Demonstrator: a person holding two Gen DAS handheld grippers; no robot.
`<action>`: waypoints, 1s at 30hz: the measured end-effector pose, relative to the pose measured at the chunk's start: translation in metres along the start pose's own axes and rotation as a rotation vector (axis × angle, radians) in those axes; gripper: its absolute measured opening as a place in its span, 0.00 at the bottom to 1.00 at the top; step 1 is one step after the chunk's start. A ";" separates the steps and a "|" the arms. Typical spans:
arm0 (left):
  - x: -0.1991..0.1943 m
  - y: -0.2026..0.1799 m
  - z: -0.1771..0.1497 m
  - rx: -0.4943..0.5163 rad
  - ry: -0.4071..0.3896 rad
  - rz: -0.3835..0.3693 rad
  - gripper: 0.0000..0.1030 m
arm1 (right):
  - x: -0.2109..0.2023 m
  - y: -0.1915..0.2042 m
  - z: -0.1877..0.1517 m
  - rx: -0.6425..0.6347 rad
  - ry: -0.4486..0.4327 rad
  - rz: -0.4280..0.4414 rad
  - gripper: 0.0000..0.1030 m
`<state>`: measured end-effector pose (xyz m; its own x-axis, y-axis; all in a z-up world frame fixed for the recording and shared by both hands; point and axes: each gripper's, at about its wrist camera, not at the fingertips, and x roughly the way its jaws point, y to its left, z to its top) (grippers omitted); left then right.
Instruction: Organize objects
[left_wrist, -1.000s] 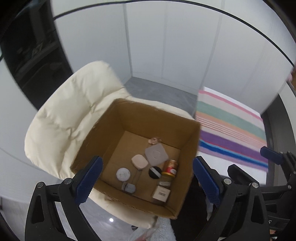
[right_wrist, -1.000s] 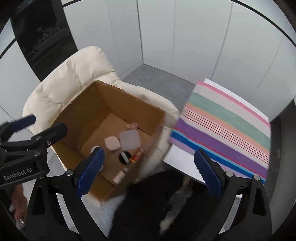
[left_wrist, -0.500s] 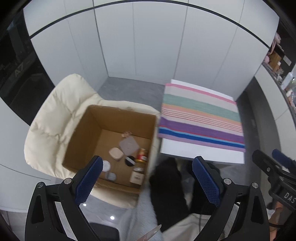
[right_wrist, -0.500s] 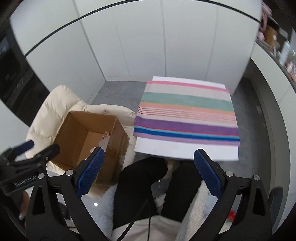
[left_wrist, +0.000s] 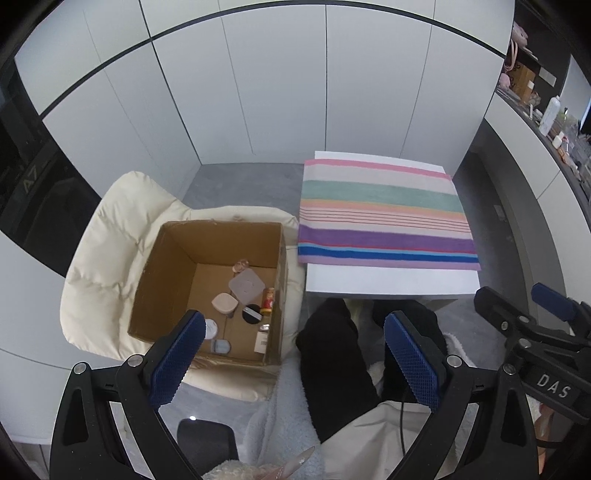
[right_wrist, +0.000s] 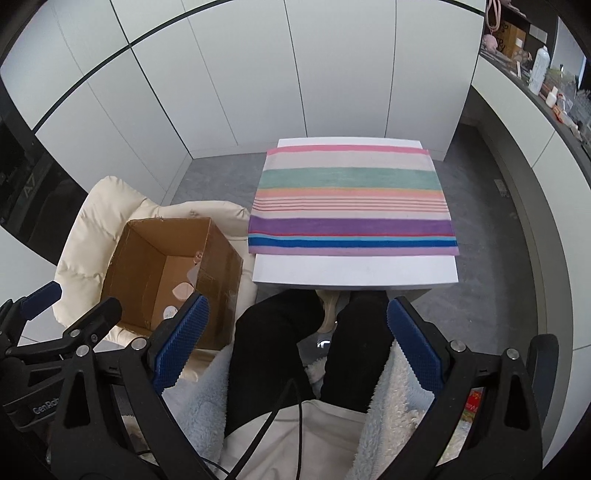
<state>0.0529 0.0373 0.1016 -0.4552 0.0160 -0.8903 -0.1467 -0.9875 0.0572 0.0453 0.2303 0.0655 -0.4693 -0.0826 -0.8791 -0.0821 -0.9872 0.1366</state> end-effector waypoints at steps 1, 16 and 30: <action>0.000 0.000 0.000 -0.002 0.000 0.000 0.96 | 0.001 -0.001 -0.001 0.000 0.003 -0.003 0.96; 0.005 0.002 -0.002 -0.006 0.021 -0.024 0.96 | 0.007 0.002 -0.010 -0.016 0.022 -0.031 0.96; 0.004 -0.002 -0.004 -0.003 0.023 -0.021 0.96 | 0.010 0.010 -0.011 -0.026 0.030 -0.034 0.96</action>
<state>0.0544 0.0384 0.0960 -0.4319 0.0336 -0.9013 -0.1533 -0.9875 0.0366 0.0497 0.2176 0.0530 -0.4396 -0.0523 -0.8966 -0.0749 -0.9927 0.0947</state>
